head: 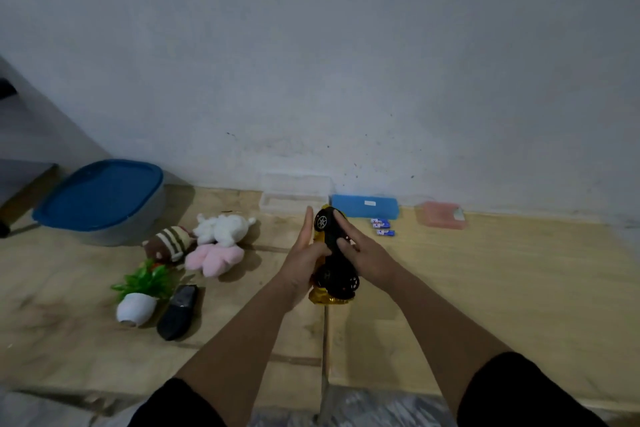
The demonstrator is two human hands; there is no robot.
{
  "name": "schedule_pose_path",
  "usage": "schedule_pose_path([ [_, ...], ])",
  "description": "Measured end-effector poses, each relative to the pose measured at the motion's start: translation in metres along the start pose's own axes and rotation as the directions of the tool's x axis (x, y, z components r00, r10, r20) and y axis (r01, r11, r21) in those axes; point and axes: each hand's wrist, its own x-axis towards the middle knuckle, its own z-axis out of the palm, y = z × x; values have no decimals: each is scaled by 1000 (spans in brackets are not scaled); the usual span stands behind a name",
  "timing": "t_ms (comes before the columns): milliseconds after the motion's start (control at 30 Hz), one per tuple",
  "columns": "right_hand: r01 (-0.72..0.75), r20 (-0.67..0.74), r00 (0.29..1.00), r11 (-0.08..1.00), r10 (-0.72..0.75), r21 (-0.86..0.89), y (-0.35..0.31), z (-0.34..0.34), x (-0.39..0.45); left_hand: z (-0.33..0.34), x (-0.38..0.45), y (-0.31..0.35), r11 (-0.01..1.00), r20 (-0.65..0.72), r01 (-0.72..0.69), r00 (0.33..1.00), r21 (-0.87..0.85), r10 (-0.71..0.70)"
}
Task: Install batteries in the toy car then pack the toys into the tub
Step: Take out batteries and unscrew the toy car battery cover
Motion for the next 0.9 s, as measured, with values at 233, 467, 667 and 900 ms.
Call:
schedule_pose_path([
  [233, 20, -36, 999, 987, -26, -158, -13, -4, -2, -27, 2, -6, 684, 48, -195, 973, 702, 228],
  [467, -99, -127, 989, 974, 74, -205, -11, 0, -4, -24, 6, -18, 545, 64, -256, 936, 798, 346],
  [667, -162, -215, 968, 975, 127, -154, 8, 2, -7, -25, 15, -23, 715, 239, -171, 971, 678, 6],
  [900, -206, -367, 916, 976, 164, -77, 52, -8, -11, -7, 40, -48, 736, 197, -134, 980, 664, 1],
])
